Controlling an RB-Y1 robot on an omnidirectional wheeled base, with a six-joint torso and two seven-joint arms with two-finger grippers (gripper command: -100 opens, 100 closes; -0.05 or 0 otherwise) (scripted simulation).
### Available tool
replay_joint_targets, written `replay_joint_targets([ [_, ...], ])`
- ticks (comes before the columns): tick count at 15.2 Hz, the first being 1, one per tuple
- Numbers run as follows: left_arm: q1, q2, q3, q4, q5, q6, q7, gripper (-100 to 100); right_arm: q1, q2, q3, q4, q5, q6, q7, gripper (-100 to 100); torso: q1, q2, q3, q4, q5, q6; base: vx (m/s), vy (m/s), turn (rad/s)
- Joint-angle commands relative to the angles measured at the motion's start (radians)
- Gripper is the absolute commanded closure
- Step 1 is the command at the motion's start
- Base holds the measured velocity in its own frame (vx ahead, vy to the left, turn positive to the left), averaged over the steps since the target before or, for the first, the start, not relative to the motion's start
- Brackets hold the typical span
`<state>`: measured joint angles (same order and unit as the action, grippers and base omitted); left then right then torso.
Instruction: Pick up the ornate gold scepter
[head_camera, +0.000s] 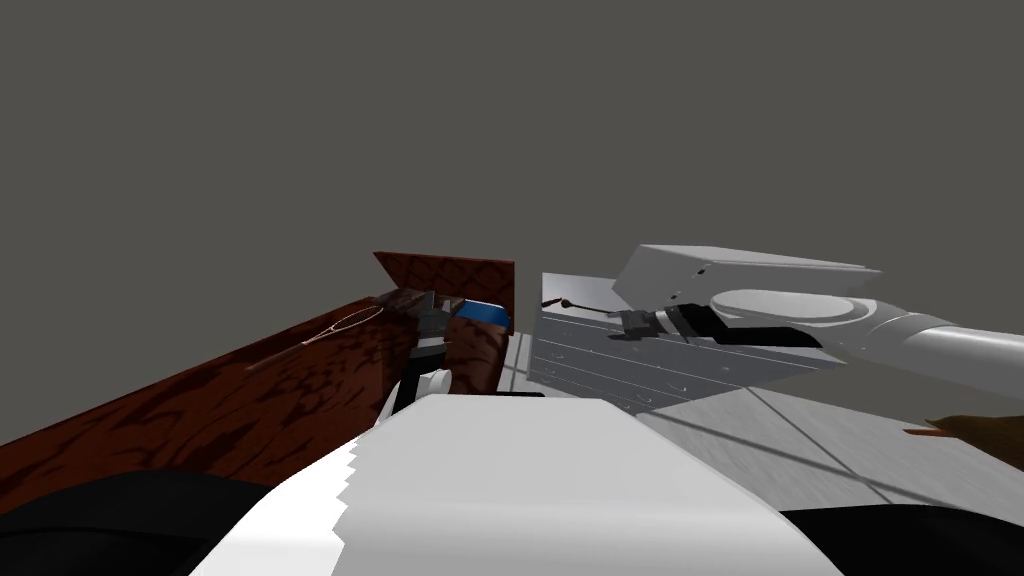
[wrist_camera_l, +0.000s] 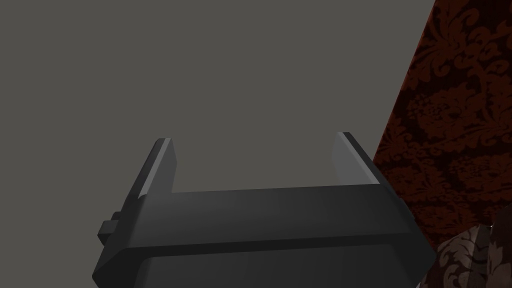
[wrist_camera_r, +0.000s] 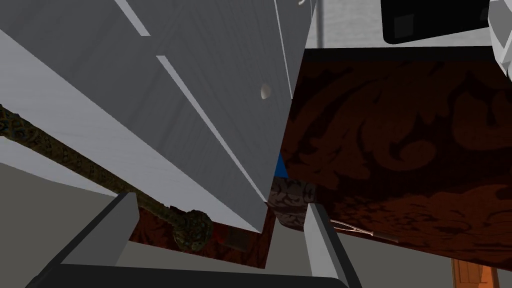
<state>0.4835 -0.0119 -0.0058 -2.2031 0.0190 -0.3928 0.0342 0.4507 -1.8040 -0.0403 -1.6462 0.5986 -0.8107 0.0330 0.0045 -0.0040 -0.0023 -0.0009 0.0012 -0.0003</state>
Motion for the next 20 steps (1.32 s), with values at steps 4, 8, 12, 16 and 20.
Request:
replay_joint_targets([
  [4, 0.0, 0.0, 0.0, 0.0, 0.0, 0.0, 0.0, 0, 0.023, -0.117, -0.002, 0.038, 0.043, -0.022, 0.004, -100, 0.001, 0.0, 0.0, 0.0, 0.0, 0.0, 0.053, 0.062, 0.03],
  [8, 0.0, 0.0, 0.0, 0.0, 0.0, 0.0, 0.0, 0, 0.02, -0.167, 0.059, 0.055, 0.054, -0.032, 0.005, -100, -0.001, -0.001, -0.001, 0.0, 0.0, 0.0, 0.057, 0.042, 0.019],
  [12, 0.0, 0.0, 0.0, 0.0, 0.0, 0.0, 0.0, 0, 0.029, -0.167, 0.004, 0.055, 0.061, -0.032, 0.005, -100, -0.005, 0.004, 0.002, 0.001, -0.001, 0.0, -0.004, -0.003, 0.0],
  [16, 0.0, 0.0, 0.0, 0.0, 0.0, 0.0, 0.0, 0, 0.045, -0.246, 0.017, 0.083, 0.095, -0.05, 0.005, -100, -0.002, 0.002, 0.001, 0.0, -0.001, 0.0, 0.04, 0.027, 0.028],
  [20, 0.0, 0.0, 0.0, 0.0, 0.0, 0.0, 0.0, 0, 0.063, -0.312, 0.032, 0.104, 0.124, -0.066, 0.006, -100, 0.0, -0.001, -0.001, 0.0, 0.0, 0.0, 0.073, 0.051, 0.035],
])
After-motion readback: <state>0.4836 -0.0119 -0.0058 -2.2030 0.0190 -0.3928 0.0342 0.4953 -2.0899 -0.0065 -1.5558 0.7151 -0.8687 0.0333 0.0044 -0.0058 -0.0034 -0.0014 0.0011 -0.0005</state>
